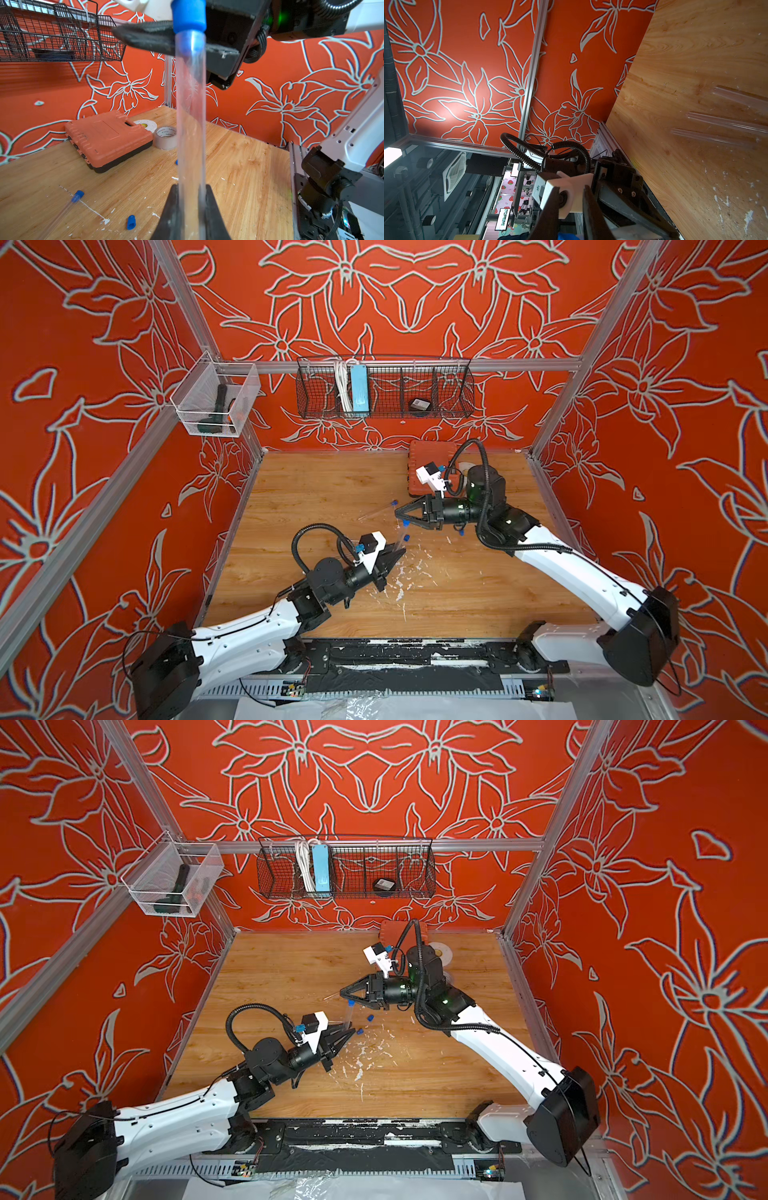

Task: Insert stoppers into test tubes
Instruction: Insert the stopper into the test tube.

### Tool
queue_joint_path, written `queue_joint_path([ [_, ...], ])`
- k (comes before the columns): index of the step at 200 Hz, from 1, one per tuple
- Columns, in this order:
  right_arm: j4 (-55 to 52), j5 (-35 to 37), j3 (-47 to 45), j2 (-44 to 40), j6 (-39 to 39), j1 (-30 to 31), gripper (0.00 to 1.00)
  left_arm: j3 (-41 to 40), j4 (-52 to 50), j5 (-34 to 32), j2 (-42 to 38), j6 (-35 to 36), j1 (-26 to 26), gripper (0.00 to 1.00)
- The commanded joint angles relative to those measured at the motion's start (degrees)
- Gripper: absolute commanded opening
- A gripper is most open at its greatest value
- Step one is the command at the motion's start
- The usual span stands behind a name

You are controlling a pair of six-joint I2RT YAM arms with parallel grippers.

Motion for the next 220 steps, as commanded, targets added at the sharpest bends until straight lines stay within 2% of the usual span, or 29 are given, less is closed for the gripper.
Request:
queue_joint_path([
  [1,-8.1,-0.6,-4.0,2.8,-1.0,2.1,0.22,7.0,18.1,-3.2,-1.5,-2.1,0.4,0.00],
  [81,-4.4,-0.3,-7.2,2.7,0.5,2.1,0.22,8.8,25.1,-6.8,-1.5,-5.3,0.8,0.00],
  [153,0.1,0.1,-11.0,2.9,1.9,2.1,0.23,12.3,27.5,-3.8,-1.1,-4.7,0.9,0.00],
  [220,1.3,0.5,-10.7,2.3,3.2,1.8,0.24,13.9,26.6,-0.8,-1.4,-1.9,0.9,0.00],
])
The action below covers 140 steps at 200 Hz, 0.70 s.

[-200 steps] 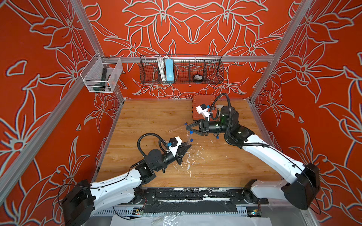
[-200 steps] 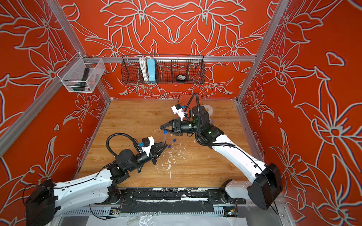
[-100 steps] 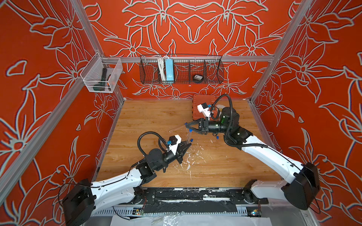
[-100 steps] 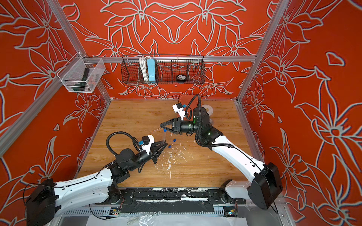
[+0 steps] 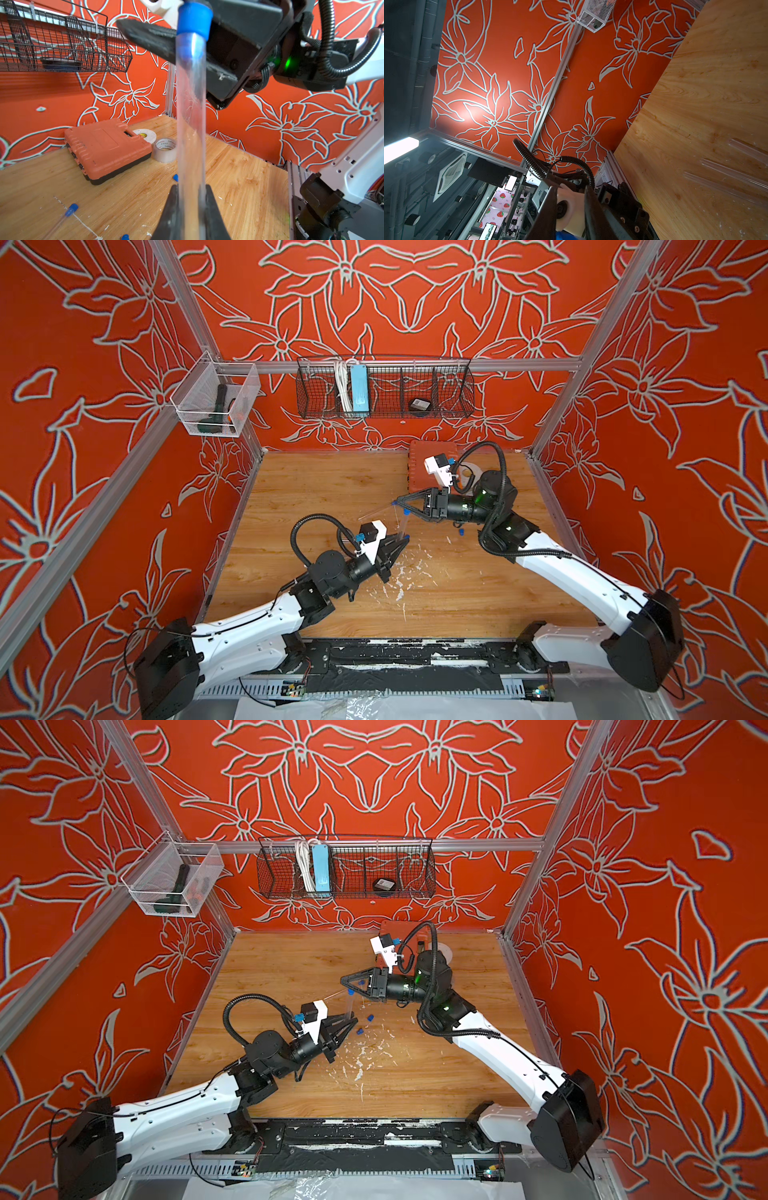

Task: Insert stoppers into test tubes
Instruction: Insert the stopper into the test tube.

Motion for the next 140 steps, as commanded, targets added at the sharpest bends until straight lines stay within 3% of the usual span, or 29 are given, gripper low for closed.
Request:
queue_joint_path([
  [1,-15.2,-4.0,-5.1,3.6,-0.1,1.8,0.24,8.6,26.8,0.1,-3.4,1.1,0.8,0.00],
  [33,-19.5,-4.2,-1.4,2.6,-0.9,0.9,0.28,8.6,16.1,5.0,-5.1,12.2,0.8,0.00],
  [50,-21.4,-4.1,-1.2,2.3,-2.2,0.8,0.29,7.0,17.2,4.8,-5.8,15.8,0.8,0.00],
  [140,-15.3,-5.6,-6.5,2.9,0.7,0.3,0.32,8.5,28.1,12.4,-4.3,11.9,0.8,0.00],
])
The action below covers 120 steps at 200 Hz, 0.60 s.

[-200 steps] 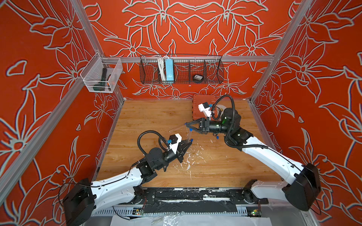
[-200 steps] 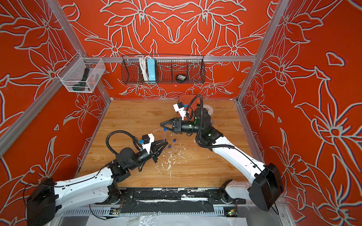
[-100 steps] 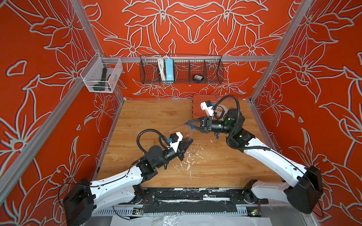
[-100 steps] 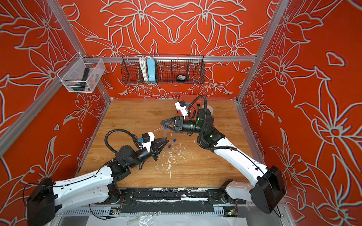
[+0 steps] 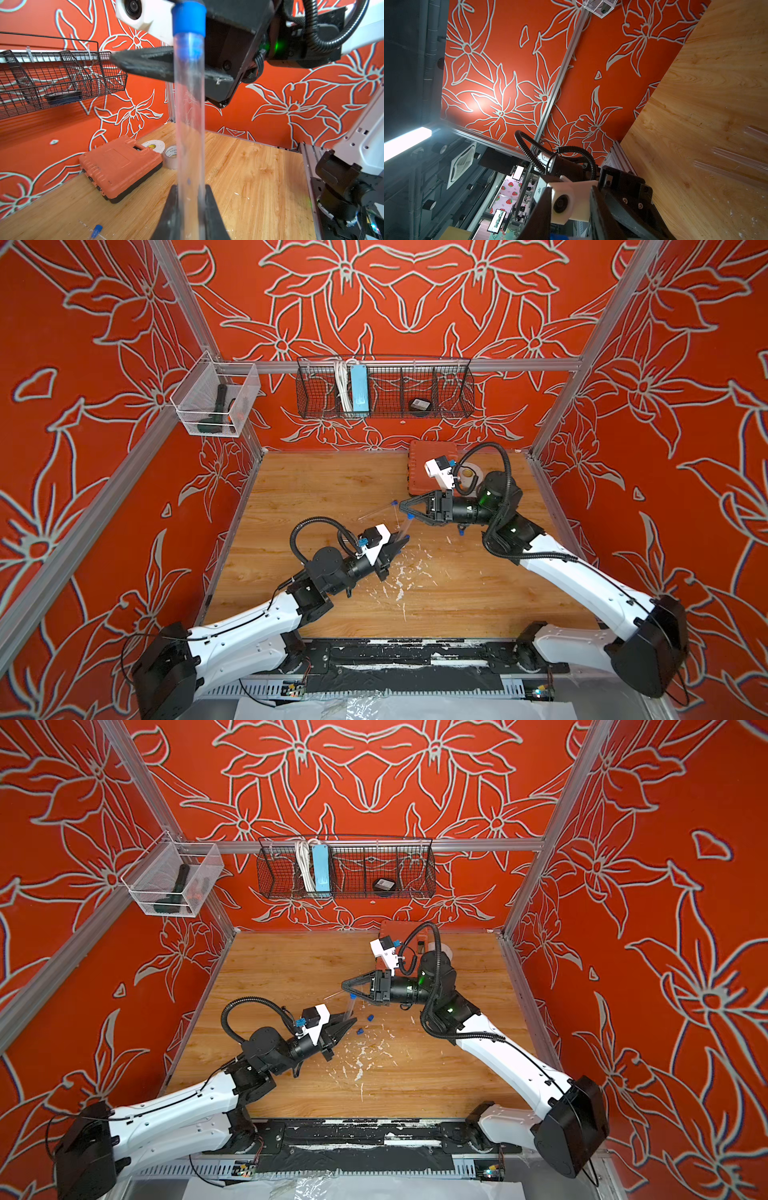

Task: Insert stoppers into test tubes
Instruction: Insert the stopper into the test tube.

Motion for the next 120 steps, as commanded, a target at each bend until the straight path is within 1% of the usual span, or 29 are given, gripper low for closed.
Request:
queue_joint_path([
  [1,-14.5,-1.4,-6.1,4.4,-0.6,0.7,0.32,7.7,30.1,7.0,-3.2,0.8,-0.7,0.00],
  [47,-16.4,-1.9,-6.5,4.6,-0.4,0.2,0.33,8.6,32.8,9.7,-2.8,1.3,-0.7,0.00],
  [95,-16.4,-2.1,-6.7,4.8,1.7,-0.1,0.34,9.3,32.6,11.4,-4.3,4.2,-0.7,0.00],
  [120,-17.3,-2.8,-6.5,5.3,2.4,-0.1,0.35,9.8,33.3,12.4,-4.0,4.3,-0.8,0.00],
])
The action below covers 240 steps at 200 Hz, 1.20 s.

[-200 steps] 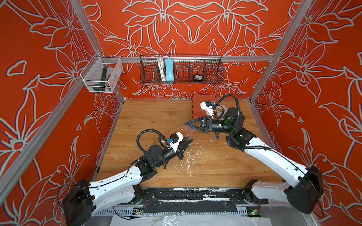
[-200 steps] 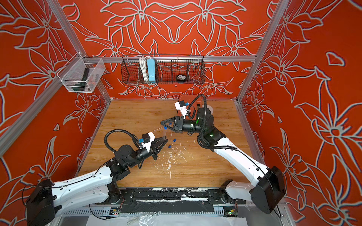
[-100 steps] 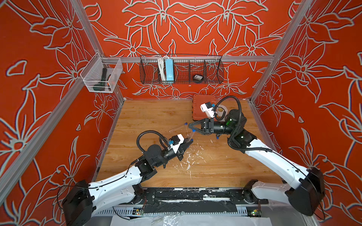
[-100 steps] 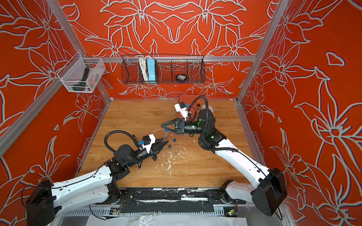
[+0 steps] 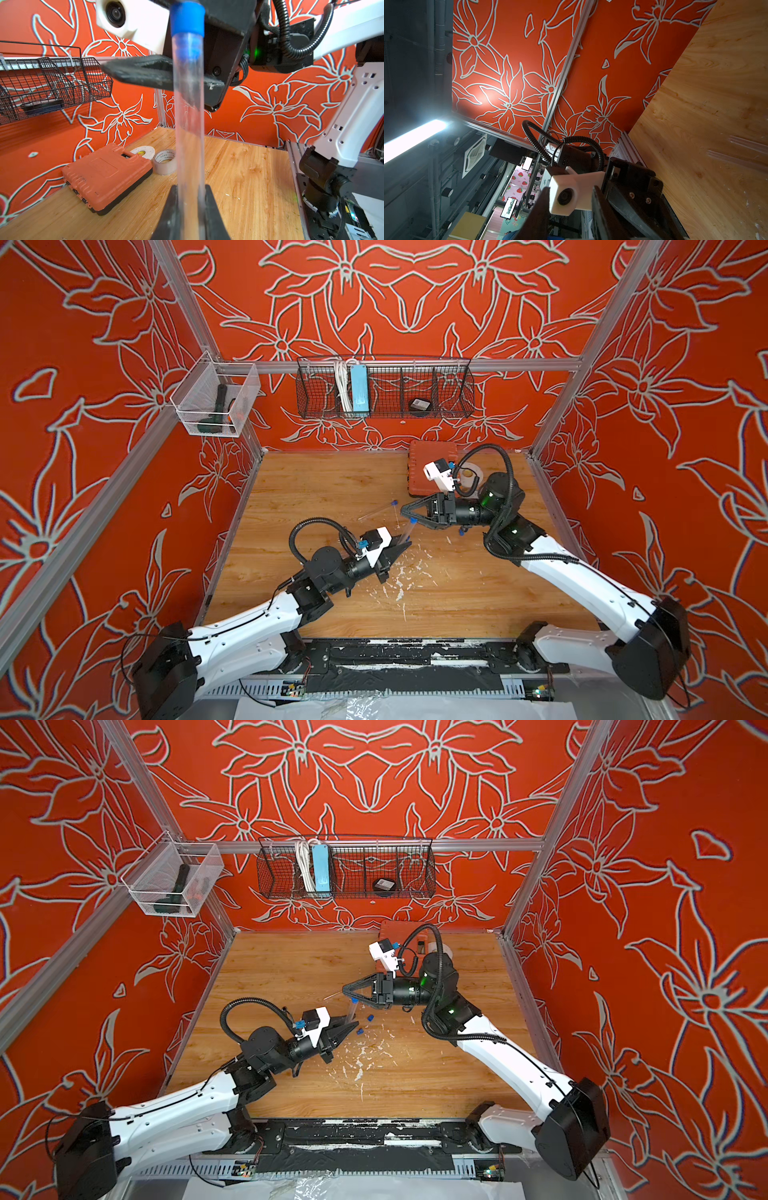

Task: Insert stoppers into test tubes
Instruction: Insert the stopper into the test tube.

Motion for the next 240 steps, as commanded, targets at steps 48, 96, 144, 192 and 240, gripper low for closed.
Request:
queue_joint_path([
  [48,-20.6,1.8,-3.7,4.0,-1.5,-0.7,0.40,6.6,28.6,3.1,-4.3,4.9,-1.1,0.00],
  [96,-32.9,0.3,12.5,2.6,-11.6,-5.1,0.58,0.6,8.3,-1.3,-3.7,8.8,-1.1,0.00],
  [144,-57.5,5.4,24.7,2.3,-31.0,-8.8,0.64,-4.9,2.4,-2.4,-1.8,1.2,-0.3,0.00],
  [192,-67.1,14.6,25.5,1.1,-40.1,-9.0,0.55,-4.9,6.7,18.0,0.6,-16.4,8.5,0.00],
  [240,-70.7,14.1,27.5,2.2,-43.7,-9.0,0.48,-3.4,9.4,28.2,5.4,-21.2,9.9,0.00],
])
